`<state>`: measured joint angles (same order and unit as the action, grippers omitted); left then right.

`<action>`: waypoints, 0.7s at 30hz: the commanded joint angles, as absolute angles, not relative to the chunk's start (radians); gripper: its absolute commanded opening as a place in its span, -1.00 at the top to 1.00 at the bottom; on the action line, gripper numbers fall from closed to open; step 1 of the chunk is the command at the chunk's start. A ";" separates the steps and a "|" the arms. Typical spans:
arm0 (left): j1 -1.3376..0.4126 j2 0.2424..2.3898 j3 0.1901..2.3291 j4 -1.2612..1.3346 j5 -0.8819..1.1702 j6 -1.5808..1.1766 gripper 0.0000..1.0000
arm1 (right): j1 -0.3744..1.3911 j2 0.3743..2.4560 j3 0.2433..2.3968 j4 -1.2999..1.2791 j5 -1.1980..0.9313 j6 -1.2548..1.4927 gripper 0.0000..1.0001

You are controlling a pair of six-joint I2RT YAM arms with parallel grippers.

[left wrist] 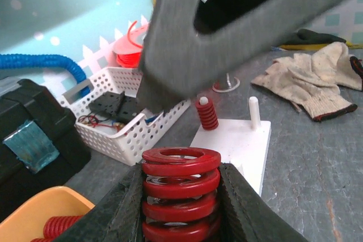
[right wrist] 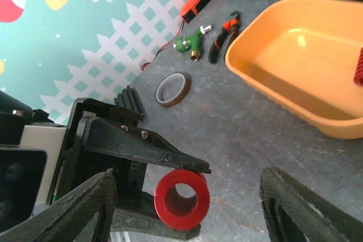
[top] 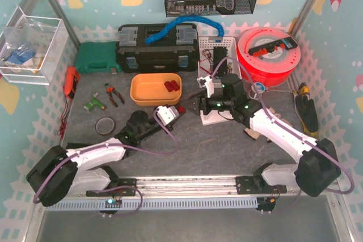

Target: Install the large spring

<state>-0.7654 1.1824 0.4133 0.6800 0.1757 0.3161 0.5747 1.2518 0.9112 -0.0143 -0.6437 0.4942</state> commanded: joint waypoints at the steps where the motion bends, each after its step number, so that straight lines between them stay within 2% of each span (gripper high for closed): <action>1: -0.786 1.195 0.465 0.727 0.184 0.355 0.96 | 0.615 1.287 0.946 -0.037 -0.680 0.458 -0.38; 4: -0.791 1.201 0.472 0.729 0.189 0.362 0.97 | 0.629 1.311 0.954 -0.051 -0.669 0.442 -0.36; 11: -0.796 1.198 0.477 0.719 0.189 0.360 0.98 | 0.635 1.338 0.958 -0.075 -0.660 0.417 -0.15; 18: -0.798 1.200 0.477 0.709 0.173 0.366 0.97 | 0.640 1.332 0.952 -0.068 -0.664 0.413 0.25; 21: -0.798 1.200 0.475 0.709 0.161 0.366 0.83 | 0.640 1.326 0.944 -0.061 -0.658 0.413 0.51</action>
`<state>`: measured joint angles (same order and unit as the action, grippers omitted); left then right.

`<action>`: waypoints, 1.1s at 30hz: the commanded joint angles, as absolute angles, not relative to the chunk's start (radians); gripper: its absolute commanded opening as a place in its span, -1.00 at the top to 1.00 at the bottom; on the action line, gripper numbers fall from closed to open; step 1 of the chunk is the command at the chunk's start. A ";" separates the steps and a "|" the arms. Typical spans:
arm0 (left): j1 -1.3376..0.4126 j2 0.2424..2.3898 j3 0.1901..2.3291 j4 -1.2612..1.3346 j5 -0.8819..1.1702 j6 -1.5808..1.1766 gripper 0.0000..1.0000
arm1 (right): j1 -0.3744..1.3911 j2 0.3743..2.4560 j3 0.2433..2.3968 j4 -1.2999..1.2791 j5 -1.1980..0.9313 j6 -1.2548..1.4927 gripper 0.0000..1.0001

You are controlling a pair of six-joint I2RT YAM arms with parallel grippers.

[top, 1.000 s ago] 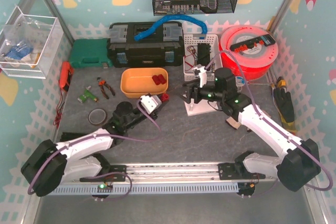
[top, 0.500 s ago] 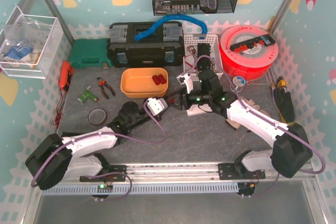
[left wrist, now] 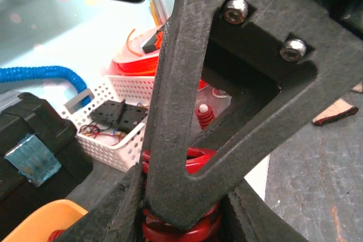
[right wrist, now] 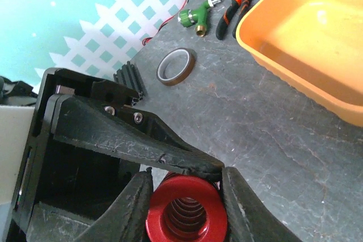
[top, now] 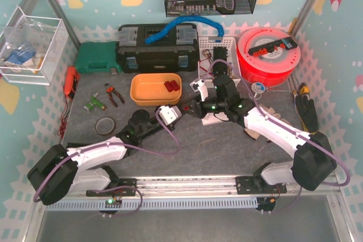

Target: Install the large spring

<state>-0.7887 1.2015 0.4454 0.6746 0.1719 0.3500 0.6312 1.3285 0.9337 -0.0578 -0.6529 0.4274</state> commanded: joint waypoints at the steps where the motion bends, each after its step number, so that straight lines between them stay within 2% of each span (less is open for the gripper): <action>1: -0.799 1.200 0.474 0.709 0.156 0.366 0.75 | 0.640 1.323 0.940 -0.056 -0.657 0.414 0.62; 4: -0.799 1.197 0.470 0.708 0.143 0.362 0.37 | 0.640 1.312 0.933 -0.041 -0.641 0.420 0.98; 7: -0.799 1.190 0.466 0.696 0.127 0.356 -0.04 | 0.640 1.286 0.920 -0.020 -0.601 0.436 1.00; 9: -0.798 1.186 0.465 0.680 0.110 0.351 -0.22 | 0.638 1.261 0.912 -0.015 -0.554 0.441 1.00; 20: -0.798 1.157 0.519 0.512 0.018 0.262 -0.93 | 0.605 1.137 0.839 -0.089 -0.090 0.485 1.00; 28: -0.798 1.153 0.557 0.411 -0.136 0.214 -0.98 | 0.574 1.135 0.827 -0.251 0.216 0.471 1.00; 33: -0.798 1.163 0.589 0.347 -0.184 0.211 -0.98 | 0.520 1.145 0.803 -0.305 0.251 0.482 1.00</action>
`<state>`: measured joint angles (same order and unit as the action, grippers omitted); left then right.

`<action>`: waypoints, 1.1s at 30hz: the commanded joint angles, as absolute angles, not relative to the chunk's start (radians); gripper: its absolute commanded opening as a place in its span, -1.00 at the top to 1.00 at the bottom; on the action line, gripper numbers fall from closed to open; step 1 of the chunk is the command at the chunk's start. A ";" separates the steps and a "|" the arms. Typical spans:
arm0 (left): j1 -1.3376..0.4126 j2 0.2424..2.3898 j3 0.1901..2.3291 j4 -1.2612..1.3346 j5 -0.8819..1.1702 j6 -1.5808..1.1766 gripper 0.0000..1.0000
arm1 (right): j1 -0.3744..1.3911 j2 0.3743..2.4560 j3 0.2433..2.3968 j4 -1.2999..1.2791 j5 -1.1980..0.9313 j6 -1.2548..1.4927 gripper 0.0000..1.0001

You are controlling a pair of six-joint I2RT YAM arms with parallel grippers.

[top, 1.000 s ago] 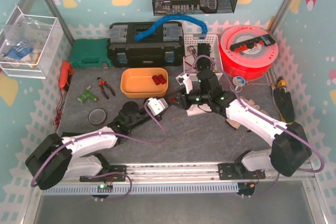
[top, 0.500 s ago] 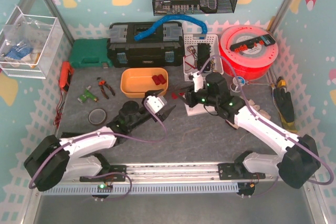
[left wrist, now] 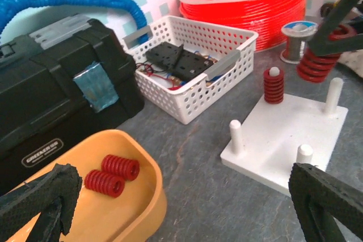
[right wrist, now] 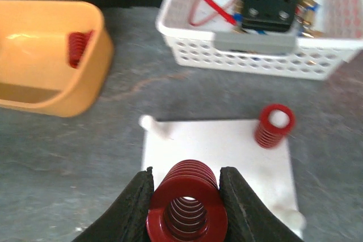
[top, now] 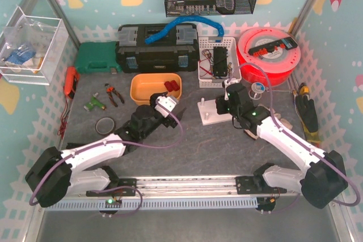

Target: Install the large spring

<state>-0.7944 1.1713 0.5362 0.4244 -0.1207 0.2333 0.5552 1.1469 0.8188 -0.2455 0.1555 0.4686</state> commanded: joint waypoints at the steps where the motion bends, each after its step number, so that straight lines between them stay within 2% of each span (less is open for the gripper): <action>1: -0.798 1.166 0.596 0.332 -0.186 0.211 -0.98 | 0.500 1.150 0.799 -0.312 0.251 0.484 1.00; 11: -0.798 1.169 0.608 0.311 -0.185 0.207 -0.98 | 0.380 1.161 0.772 -0.333 0.212 0.499 1.00; 19: -0.798 1.161 0.600 0.312 -0.196 0.207 -0.98 | 0.373 1.189 0.769 -0.316 0.163 0.504 1.00; 33: -0.798 1.166 0.600 0.309 -0.196 0.205 -0.98 | 0.370 1.204 0.739 -0.286 0.207 0.498 1.00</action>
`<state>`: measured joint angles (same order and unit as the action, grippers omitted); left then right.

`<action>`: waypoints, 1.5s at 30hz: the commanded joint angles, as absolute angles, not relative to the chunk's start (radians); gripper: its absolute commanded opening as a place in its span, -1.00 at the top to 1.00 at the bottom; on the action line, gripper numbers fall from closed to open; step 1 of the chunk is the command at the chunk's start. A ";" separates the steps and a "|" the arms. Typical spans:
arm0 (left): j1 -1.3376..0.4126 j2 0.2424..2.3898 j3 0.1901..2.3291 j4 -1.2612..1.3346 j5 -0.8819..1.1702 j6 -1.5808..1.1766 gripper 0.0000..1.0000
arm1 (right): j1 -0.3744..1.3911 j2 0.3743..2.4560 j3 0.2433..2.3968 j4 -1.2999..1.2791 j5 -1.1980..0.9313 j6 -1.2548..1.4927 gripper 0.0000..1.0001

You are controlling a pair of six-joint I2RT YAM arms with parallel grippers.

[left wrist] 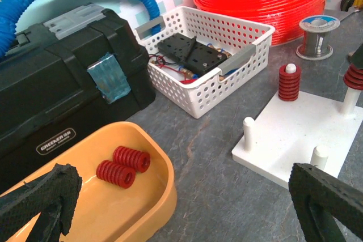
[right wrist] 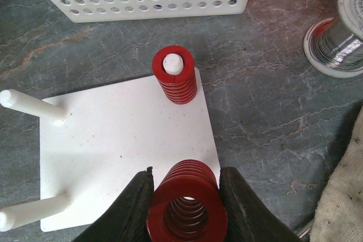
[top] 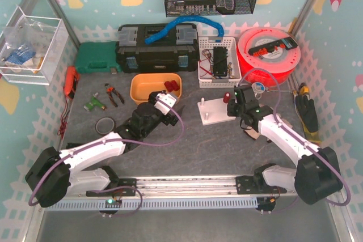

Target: Install the large spring

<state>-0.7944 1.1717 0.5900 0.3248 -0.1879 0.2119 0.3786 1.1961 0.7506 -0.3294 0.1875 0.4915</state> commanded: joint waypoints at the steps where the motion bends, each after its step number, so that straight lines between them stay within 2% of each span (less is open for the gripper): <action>1: -0.798 1.166 0.600 0.309 -0.196 0.204 -0.98 | 0.370 1.208 0.739 -0.284 0.209 0.498 1.00; 20: -0.798 1.178 0.600 0.308 -0.203 0.204 -0.98 | 0.359 1.305 0.713 -0.211 0.187 0.508 1.00; 23: -0.798 1.180 0.601 0.309 -0.205 0.201 -0.98 | 0.357 1.321 0.714 -0.203 0.175 0.508 0.84; 26: -0.798 1.181 0.602 0.309 -0.215 0.195 -0.98 | 0.354 1.333 0.718 -0.203 0.166 0.507 0.52; 31: -0.798 1.180 0.606 0.304 -0.252 0.168 -0.98 | 0.351 1.321 0.726 -0.214 0.162 0.509 0.13; 37: -0.781 1.172 0.622 0.285 -0.344 0.087 -0.98 | 0.350 1.253 0.775 -0.265 0.168 0.489 -0.13; 40: -0.746 1.185 0.678 0.209 -0.433 -0.066 -0.98 | 0.350 1.195 0.807 -0.269 0.140 0.460 -0.28; 45: -0.619 1.269 0.827 0.045 -0.331 -0.275 -0.98 | 0.350 1.100 0.828 -0.223 0.081 0.435 -0.58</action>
